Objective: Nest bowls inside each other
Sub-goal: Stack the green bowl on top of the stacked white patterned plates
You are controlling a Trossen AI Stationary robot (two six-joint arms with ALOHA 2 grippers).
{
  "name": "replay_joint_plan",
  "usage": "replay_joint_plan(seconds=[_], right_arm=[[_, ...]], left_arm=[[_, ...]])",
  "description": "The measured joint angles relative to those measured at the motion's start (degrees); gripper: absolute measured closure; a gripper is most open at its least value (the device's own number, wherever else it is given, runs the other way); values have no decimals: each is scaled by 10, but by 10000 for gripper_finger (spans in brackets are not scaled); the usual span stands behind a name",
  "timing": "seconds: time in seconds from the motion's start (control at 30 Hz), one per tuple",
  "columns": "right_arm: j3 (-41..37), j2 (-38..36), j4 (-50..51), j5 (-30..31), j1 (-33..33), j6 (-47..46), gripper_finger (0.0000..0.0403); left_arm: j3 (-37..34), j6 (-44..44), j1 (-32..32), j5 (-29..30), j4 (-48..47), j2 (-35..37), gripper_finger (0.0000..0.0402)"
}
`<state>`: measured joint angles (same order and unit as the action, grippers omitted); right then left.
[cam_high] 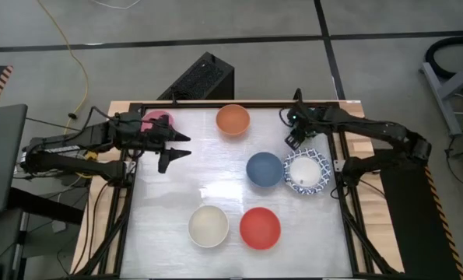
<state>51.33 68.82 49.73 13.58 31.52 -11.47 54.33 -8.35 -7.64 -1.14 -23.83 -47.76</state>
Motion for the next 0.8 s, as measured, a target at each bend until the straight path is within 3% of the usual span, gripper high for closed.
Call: replay_joint_plan(seconds=[0.13, 0.3, 0.67, 0.8], right_arm=[[0, 23, -2, 0, 6, 8, 181], [0, 81, -15, 13, 4, 39, 184], [0, 158, -38, 30, 32, 40, 205], [0, 159, -35, 31, 32, 29, 245]], left_arm=[[0, 8, 0, 37, -67, 32, 174], [0, -19, 0, 43, -145, 82, 174], [0, -44, 0, 77, -153, 159, 174], [0, -44, 0, 82, -155, 164, 174]])
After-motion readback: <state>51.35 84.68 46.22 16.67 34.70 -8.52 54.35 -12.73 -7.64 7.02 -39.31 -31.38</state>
